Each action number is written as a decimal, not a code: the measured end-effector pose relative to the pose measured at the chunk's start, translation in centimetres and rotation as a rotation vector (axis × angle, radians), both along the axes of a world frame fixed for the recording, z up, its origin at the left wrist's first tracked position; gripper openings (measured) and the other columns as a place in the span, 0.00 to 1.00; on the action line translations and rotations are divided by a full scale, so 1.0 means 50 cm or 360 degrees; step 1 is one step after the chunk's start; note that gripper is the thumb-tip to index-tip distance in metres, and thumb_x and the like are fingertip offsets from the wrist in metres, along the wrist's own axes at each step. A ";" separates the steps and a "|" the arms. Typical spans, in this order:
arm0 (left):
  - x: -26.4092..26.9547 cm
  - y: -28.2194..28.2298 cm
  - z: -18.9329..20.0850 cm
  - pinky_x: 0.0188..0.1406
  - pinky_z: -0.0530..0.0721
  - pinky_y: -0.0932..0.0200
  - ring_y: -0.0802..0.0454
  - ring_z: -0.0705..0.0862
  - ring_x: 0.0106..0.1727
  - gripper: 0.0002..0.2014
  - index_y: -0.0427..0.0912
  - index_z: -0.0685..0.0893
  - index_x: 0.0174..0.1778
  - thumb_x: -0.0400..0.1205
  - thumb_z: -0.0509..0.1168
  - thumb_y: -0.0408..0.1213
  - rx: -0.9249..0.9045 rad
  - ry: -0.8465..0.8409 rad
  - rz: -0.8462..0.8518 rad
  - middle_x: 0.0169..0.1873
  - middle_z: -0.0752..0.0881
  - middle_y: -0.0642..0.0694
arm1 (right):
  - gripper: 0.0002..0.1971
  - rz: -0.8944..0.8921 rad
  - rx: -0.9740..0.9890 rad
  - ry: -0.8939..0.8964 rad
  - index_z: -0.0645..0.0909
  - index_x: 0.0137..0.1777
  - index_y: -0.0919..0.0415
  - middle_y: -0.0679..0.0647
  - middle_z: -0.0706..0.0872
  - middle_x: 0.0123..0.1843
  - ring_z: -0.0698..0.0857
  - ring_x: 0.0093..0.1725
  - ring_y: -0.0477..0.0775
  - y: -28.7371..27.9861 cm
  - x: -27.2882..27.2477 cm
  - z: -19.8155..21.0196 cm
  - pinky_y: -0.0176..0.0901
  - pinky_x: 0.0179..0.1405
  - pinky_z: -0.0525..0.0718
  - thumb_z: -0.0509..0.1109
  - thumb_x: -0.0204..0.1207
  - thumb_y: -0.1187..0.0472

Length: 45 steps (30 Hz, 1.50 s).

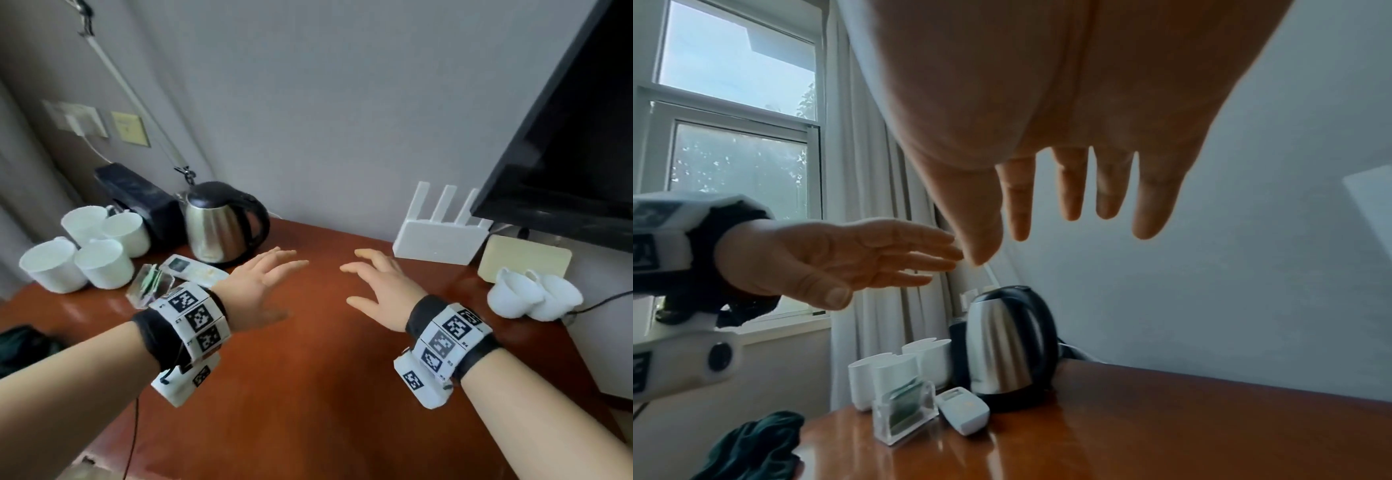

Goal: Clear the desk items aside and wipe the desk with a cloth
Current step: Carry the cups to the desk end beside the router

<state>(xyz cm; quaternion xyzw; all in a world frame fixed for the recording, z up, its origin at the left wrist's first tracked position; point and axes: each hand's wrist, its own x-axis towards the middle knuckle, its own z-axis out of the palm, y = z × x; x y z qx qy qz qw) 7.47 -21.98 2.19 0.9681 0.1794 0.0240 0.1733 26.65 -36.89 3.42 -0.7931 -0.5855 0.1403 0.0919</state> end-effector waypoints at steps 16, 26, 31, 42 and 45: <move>-0.439 0.153 -0.017 0.75 0.67 0.46 0.44 0.65 0.77 0.36 0.51 0.64 0.78 0.75 0.72 0.42 -0.0065 0.0020 0.0806 0.78 0.62 0.46 | 0.26 0.0453 -0.0024 0.0147 0.65 0.77 0.48 0.48 0.63 0.78 0.64 0.77 0.52 0.253 -0.351 -0.022 0.45 0.75 0.65 0.65 0.79 0.52; -0.573 0.448 -0.099 0.79 0.61 0.49 0.44 0.57 0.81 0.43 0.51 0.55 0.81 0.74 0.73 0.44 -0.0234 0.0033 0.1083 0.81 0.55 0.44 | 0.29 0.0261 -0.0104 0.0270 0.60 0.78 0.47 0.52 0.64 0.78 0.62 0.79 0.53 0.514 -0.498 -0.083 0.43 0.77 0.60 0.66 0.79 0.54; -0.581 0.602 -0.134 0.80 0.60 0.47 0.43 0.54 0.82 0.45 0.53 0.50 0.82 0.75 0.71 0.50 -0.0258 0.0247 0.0943 0.81 0.50 0.42 | 0.36 -0.0068 -0.0202 0.0380 0.55 0.80 0.46 0.54 0.63 0.78 0.64 0.78 0.57 0.661 -0.567 -0.120 0.50 0.76 0.64 0.69 0.76 0.53; -0.554 0.735 -0.190 0.70 0.70 0.52 0.44 0.67 0.74 0.52 0.60 0.44 0.81 0.70 0.73 0.56 -0.0569 0.0411 0.0633 0.76 0.61 0.47 | 0.46 -0.0316 -0.0303 0.0483 0.48 0.81 0.44 0.52 0.56 0.79 0.64 0.77 0.56 0.807 -0.619 -0.195 0.46 0.72 0.67 0.75 0.70 0.52; -0.551 0.741 -0.196 0.70 0.71 0.51 0.44 0.65 0.74 0.52 0.61 0.44 0.81 0.69 0.74 0.56 -0.0570 0.0422 0.0593 0.74 0.61 0.46 | 0.49 -0.0381 -0.0301 0.0497 0.47 0.81 0.42 0.52 0.55 0.79 0.64 0.76 0.55 0.823 -0.626 -0.211 0.49 0.72 0.69 0.77 0.68 0.51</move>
